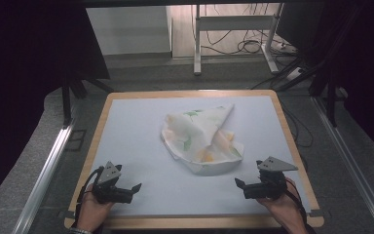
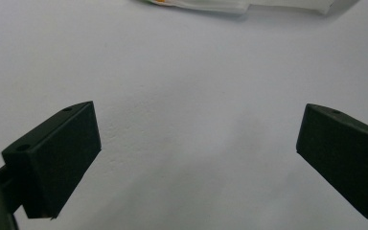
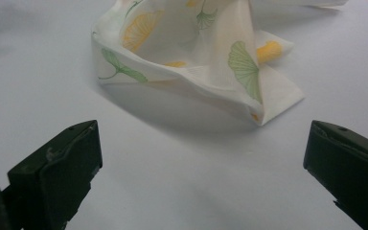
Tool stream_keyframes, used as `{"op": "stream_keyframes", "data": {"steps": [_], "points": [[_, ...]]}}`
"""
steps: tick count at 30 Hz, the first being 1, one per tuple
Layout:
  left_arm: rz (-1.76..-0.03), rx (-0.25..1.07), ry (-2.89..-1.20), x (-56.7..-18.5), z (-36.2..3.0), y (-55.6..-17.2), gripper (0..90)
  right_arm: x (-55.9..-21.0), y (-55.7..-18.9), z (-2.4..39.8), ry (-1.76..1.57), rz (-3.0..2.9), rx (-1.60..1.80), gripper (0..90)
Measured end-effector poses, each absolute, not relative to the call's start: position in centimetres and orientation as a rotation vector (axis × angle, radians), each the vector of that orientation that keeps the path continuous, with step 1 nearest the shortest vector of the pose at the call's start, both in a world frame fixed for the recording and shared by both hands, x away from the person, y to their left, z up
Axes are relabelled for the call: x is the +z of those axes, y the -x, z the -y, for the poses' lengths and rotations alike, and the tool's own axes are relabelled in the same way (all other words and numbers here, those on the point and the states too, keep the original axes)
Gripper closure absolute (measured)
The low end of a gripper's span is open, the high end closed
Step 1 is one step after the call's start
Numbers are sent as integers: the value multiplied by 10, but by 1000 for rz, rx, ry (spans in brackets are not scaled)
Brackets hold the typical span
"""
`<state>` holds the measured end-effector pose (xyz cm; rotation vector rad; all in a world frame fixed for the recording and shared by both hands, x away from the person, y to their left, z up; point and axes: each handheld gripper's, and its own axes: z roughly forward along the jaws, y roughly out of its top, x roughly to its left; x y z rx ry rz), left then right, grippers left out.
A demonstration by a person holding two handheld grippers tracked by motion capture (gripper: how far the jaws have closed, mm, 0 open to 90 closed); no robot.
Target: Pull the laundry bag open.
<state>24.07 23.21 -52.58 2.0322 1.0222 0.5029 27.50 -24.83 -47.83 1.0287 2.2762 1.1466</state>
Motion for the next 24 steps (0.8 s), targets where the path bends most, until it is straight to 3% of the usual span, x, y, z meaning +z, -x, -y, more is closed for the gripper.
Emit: {"op": "stream_keyframes", "data": {"steps": [7,24], "points": [[-1023,494,-2034,-526,-232,-241,11,-480,-279,240,-1029,-2314,1146,12],[-1023,506,-2054,-527,-230,-242,9,-476,-293,212,-940,-2401,1201,270]]}}
